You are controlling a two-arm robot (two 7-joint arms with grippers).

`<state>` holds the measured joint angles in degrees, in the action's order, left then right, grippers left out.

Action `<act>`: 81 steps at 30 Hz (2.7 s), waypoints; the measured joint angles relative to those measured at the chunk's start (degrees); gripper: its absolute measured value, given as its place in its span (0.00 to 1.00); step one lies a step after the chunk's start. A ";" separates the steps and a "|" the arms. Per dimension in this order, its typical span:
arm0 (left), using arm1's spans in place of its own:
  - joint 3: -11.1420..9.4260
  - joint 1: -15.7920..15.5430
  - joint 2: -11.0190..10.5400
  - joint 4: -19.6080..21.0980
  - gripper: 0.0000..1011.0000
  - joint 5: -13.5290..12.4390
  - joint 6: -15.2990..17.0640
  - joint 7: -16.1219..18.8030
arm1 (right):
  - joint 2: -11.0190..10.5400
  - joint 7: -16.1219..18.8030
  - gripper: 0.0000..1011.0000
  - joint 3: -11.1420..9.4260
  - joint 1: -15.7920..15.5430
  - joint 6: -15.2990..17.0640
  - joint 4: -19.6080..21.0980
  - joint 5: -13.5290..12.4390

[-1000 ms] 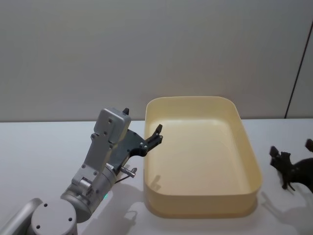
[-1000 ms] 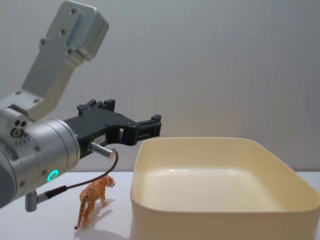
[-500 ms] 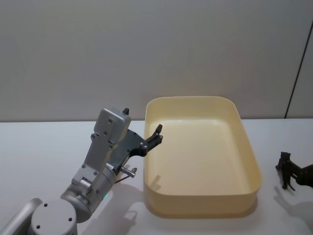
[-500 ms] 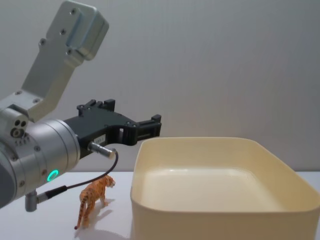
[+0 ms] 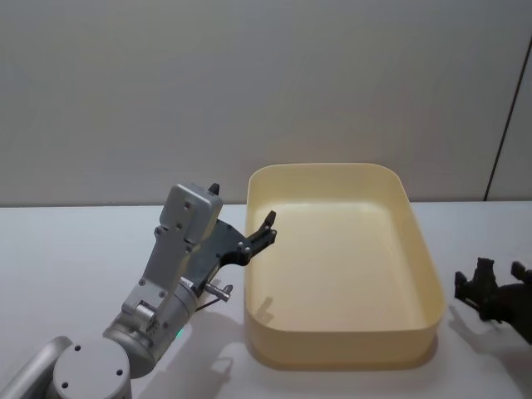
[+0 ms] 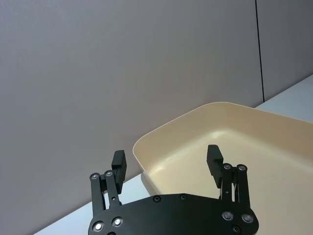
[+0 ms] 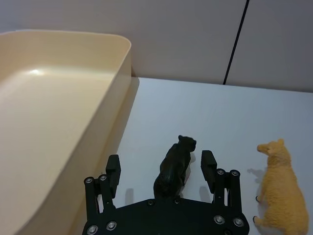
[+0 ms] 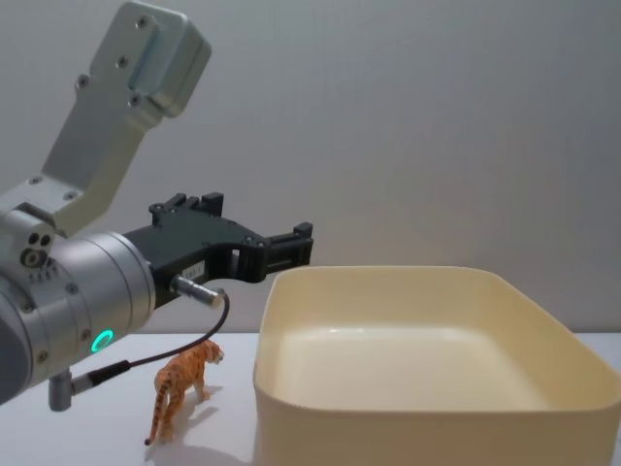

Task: Pick up the toy alternately with two hands and place it into the central storage box.

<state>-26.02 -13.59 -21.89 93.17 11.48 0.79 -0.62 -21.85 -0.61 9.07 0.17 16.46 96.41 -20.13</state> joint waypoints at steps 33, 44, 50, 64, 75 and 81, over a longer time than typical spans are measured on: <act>0.00 0.00 0.00 0.00 0.99 0.00 0.00 0.00 | 3.94 0.62 0.31 2.57 5.55 1.85 -9.54 6.29; 0.00 0.00 0.00 0.00 0.99 0.00 0.00 0.00 | 2.73 -2.69 0.25 1.60 3.18 -2.12 -5.98 7.78; 0.00 0.00 0.00 0.00 0.99 0.00 0.00 0.00 | 1.96 -3.38 0.25 0.99 2.12 -3.97 -2.97 8.28; 0.00 0.00 0.00 0.00 0.99 0.00 0.00 0.00 | 1.31 2.15 0.25 0.32 3.19 -3.67 2.64 7.31; 0.00 0.00 0.00 0.00 0.99 0.00 0.00 0.00 | 4.72 10.30 0.25 2.26 9.90 1.63 -0.78 7.38; 0.00 0.00 0.00 0.00 0.99 0.00 0.00 0.00 | 7.29 13.83 0.41 3.61 14.22 4.14 -4.76 8.10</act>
<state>-26.02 -13.59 -21.89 93.18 11.48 0.79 -0.62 -14.56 13.22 12.69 14.39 20.60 91.65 -12.03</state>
